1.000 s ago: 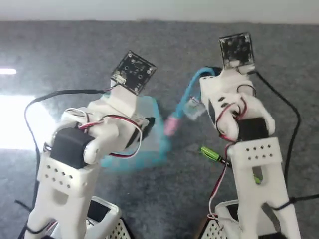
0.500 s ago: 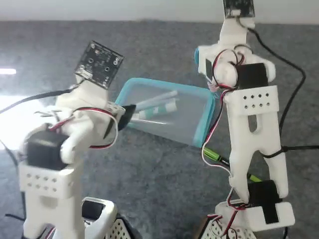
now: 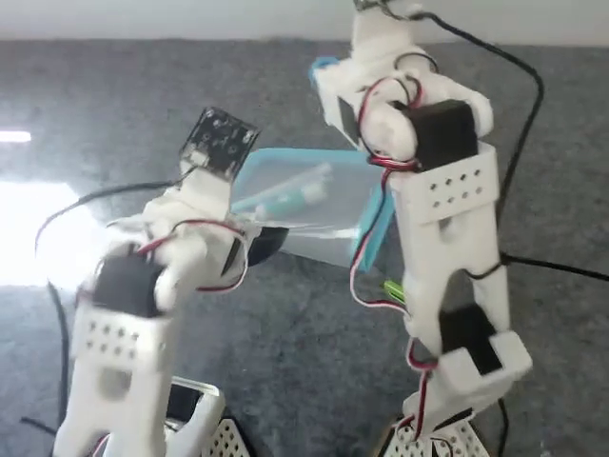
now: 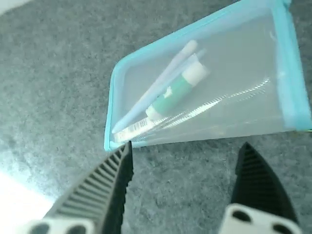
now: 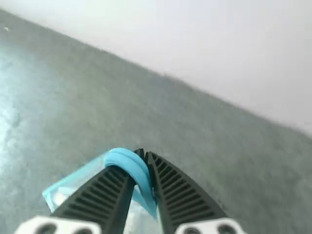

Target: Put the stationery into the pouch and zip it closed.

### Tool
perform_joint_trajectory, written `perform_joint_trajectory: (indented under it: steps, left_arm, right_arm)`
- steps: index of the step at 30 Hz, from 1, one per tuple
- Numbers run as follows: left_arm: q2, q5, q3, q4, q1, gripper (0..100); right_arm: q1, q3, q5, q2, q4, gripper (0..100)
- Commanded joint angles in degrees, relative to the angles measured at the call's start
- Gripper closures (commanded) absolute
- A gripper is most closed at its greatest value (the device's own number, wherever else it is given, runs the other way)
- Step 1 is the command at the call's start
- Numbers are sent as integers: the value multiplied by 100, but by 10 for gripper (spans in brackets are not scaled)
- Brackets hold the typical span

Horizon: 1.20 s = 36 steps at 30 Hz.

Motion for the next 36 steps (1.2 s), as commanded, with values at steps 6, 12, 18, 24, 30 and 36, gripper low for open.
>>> perform_joint_trajectory:
  steps: [6, 12, 18, 24, 30, 36]
  left_arm:
    - [-642, 105, 127, 18, 35, 679]
    - [-686, 114, 119, -202, 35, 679]
    - [-686, 334, 119, -413, 26, 679]
    - [-686, 580, 119, -765, 35, 679]
    - [-519, 835, 453, -1257, 237, 679]
    - [-527, 835, 673, -1248, 299, 679]
  right_arm:
    - [-919, -2119, 563, 444, -163, 993]
    - [-1719, -2356, 1073, 444, -163, 993]
    - [-1789, -2391, 1152, 435, -180, 993]
    - [-1789, -2356, 1152, 435, -180, 993]
    - [-1789, -2391, 1134, 418, -189, 993]
    - [-1543, -2356, 1152, 215, -180, 993]
